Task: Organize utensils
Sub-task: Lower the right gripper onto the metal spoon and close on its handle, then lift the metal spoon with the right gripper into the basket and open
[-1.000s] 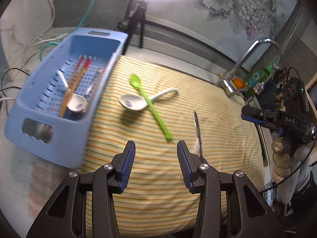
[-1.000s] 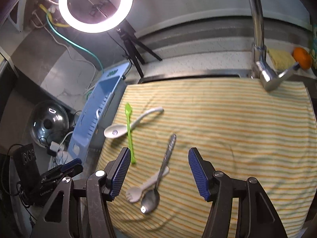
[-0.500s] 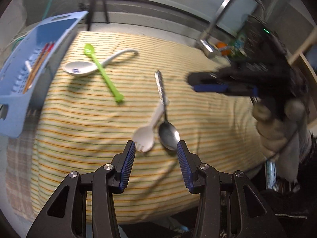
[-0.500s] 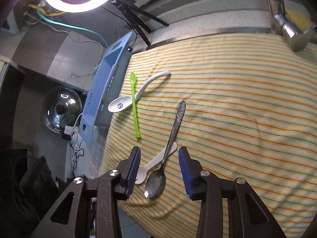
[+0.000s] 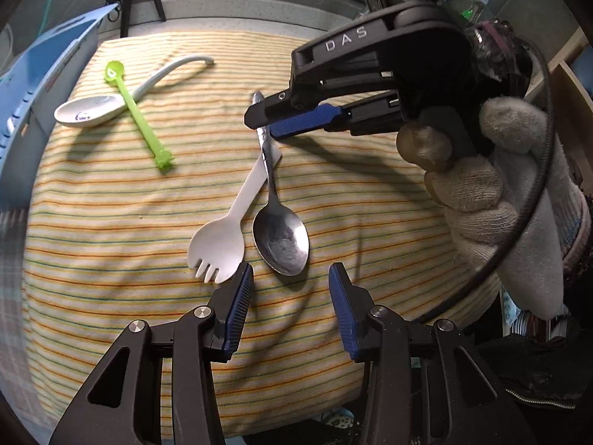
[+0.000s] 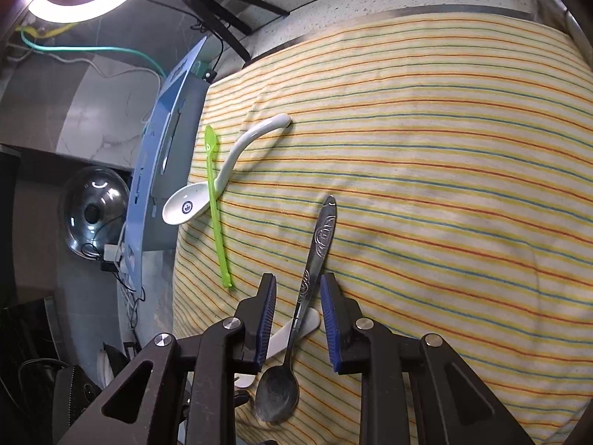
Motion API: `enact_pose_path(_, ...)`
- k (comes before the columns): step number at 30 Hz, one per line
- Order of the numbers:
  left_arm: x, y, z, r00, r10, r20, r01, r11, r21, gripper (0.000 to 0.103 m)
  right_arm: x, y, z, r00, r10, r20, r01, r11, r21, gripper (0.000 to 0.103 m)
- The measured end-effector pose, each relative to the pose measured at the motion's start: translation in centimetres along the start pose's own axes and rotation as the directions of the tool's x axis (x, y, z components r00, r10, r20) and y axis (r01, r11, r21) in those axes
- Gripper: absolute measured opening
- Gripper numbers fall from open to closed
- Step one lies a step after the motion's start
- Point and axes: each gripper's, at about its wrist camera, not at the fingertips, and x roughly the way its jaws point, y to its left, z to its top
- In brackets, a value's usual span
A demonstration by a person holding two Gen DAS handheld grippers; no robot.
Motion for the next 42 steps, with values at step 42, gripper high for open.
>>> enact_pose_path(42,-6.7,2.9,2.3,0.978,0.033,0.208,-0.052,0.995,0.087,0.028,-1.7,7.7,3.1,0.995,0.033,0.095,-0.032,0.999,-0.015,0.008)
